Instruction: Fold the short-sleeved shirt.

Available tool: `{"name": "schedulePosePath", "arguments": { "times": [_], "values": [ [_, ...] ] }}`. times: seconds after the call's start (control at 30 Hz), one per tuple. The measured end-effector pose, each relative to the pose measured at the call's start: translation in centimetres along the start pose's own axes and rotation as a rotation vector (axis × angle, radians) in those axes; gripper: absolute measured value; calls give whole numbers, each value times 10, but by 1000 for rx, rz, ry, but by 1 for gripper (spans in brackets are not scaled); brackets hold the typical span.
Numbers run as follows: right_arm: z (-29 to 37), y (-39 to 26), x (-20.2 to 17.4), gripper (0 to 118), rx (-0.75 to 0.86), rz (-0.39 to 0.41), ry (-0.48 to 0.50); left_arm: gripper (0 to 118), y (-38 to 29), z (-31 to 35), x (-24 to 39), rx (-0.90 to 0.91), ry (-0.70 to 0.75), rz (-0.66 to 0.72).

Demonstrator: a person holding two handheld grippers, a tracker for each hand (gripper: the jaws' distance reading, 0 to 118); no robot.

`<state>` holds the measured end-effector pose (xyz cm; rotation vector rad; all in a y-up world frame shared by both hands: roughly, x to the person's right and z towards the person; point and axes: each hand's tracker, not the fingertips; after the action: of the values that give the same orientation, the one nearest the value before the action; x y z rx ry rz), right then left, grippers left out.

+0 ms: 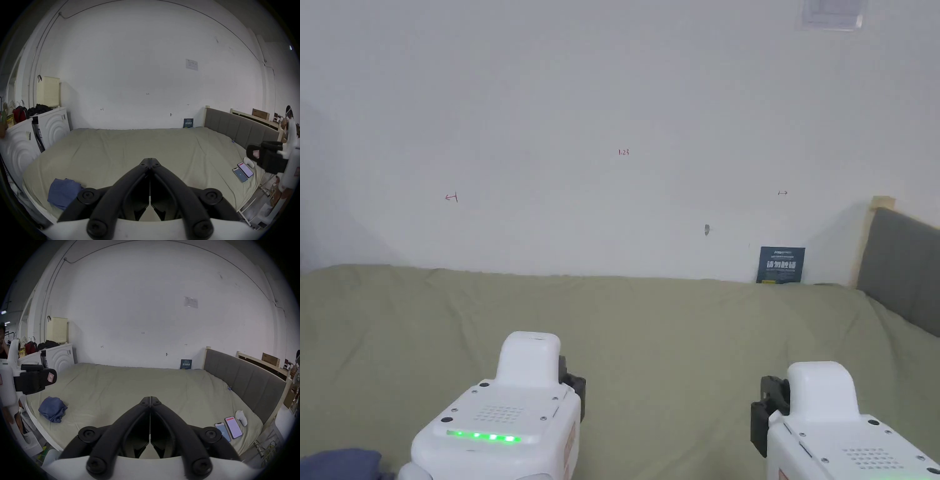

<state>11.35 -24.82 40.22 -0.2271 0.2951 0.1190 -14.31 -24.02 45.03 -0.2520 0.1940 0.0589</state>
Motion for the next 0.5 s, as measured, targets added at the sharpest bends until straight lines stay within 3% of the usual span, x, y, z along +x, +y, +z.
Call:
{"name": "schedulePosePath", "arguments": {
  "times": [0.5],
  "values": [
    [5,6,-5,2,29,-43,31,9,2,18,-17,50,72,47]
  ]
}}
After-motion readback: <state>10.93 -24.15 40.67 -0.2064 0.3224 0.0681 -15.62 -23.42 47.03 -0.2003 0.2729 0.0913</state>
